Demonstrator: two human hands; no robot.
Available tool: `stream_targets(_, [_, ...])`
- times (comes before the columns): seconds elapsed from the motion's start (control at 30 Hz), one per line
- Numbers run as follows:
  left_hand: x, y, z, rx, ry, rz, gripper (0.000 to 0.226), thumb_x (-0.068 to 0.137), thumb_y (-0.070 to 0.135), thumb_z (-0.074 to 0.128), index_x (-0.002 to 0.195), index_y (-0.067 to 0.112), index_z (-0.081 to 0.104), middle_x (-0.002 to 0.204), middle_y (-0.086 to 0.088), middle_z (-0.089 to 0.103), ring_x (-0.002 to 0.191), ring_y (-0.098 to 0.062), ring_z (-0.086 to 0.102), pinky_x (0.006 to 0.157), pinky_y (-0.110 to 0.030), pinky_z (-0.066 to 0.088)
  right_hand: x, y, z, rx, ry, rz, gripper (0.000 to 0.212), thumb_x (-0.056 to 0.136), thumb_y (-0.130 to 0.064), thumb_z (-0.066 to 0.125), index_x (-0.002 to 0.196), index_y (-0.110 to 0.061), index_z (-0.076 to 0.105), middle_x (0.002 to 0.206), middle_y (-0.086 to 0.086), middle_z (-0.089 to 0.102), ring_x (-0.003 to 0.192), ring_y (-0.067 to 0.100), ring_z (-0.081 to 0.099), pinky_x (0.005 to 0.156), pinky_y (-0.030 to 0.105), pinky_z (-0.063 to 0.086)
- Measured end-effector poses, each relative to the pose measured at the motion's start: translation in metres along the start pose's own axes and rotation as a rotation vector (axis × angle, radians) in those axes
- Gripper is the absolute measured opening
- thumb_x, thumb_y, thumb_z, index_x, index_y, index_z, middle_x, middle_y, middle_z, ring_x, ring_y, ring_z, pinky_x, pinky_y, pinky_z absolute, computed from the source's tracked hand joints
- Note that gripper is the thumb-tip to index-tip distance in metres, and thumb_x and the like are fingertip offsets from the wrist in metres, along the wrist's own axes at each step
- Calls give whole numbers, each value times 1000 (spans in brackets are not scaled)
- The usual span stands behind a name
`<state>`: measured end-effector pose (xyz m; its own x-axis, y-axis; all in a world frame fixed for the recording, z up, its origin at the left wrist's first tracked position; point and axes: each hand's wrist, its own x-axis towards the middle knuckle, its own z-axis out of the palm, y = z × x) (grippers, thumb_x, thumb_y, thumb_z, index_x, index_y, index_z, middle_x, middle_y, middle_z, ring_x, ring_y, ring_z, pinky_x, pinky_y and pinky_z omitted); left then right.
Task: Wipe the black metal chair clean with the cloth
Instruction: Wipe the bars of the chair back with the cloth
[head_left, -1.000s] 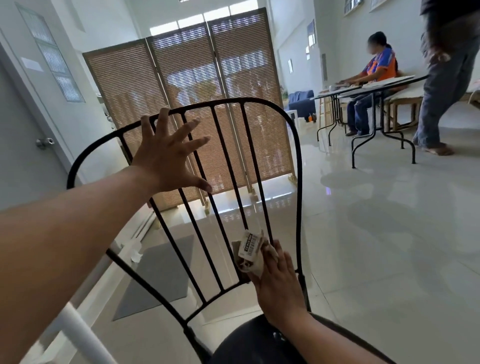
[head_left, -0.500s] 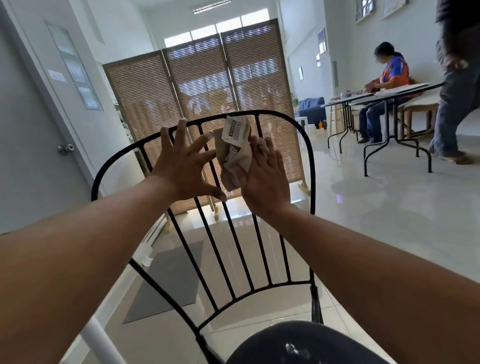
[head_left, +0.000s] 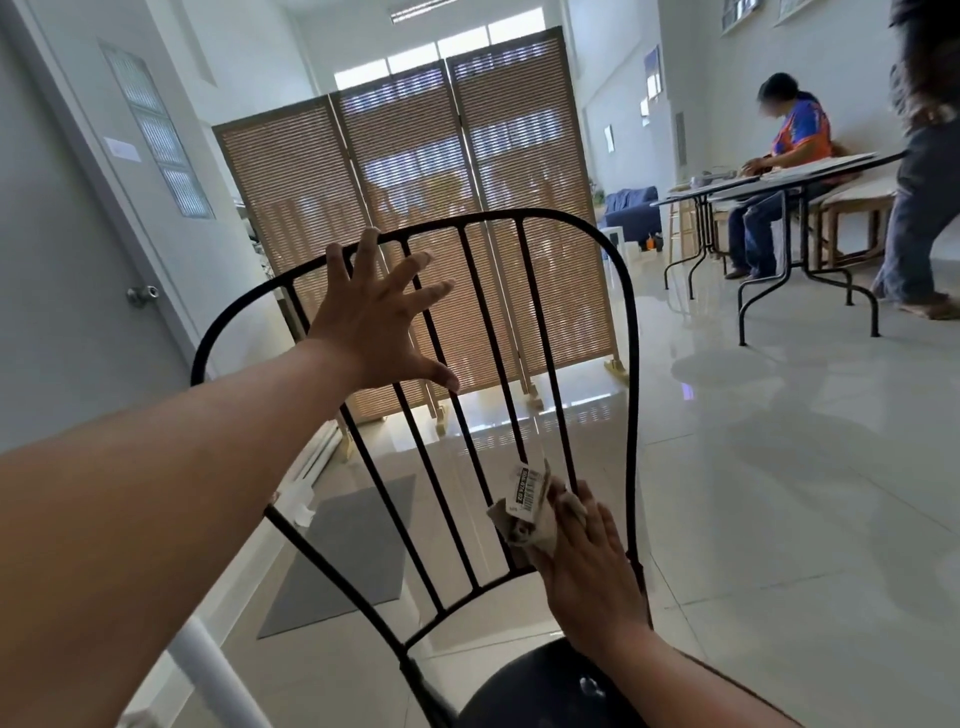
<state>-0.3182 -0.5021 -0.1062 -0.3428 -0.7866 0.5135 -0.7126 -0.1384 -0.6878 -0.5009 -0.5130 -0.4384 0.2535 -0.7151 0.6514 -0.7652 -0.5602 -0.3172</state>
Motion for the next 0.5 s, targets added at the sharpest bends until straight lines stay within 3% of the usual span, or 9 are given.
stream_targets(0.1, [2,-1,3,6,17,8,132,40,106,-2,152,41,26,162,3,20,145,-48,6,108,-68,19,34,-14,-21,84,121,-65,62,105,-38,27,158,-13,8,167,5,4,153,29,5,119,47,13])
stream_targets(0.2, [3,-2,5,8,18,9,129,43,106,1,152,41,26,162,2,20,145,-49,6,108,-68,19,98,-34,-58,149,242,-70,63,104,-34,39,158,-14,13,166,7,8,153,29,-1,122,48,10])
stream_targets(0.37, [3,-3,9,-4,33,6,124,47,105,9,151,41,27,162,0,21,145,-50,3,108,-69,17,189,-51,-113,117,321,-114,65,104,-44,30,156,-10,12,164,11,15,153,31,2,123,49,11])
stream_targets(0.5, [3,-2,9,-14,46,3,125,46,106,9,151,42,25,162,-1,23,145,-51,5,108,-70,17,208,-55,-122,115,303,-83,65,105,-46,26,158,-12,10,166,8,9,153,27,-5,123,47,6])
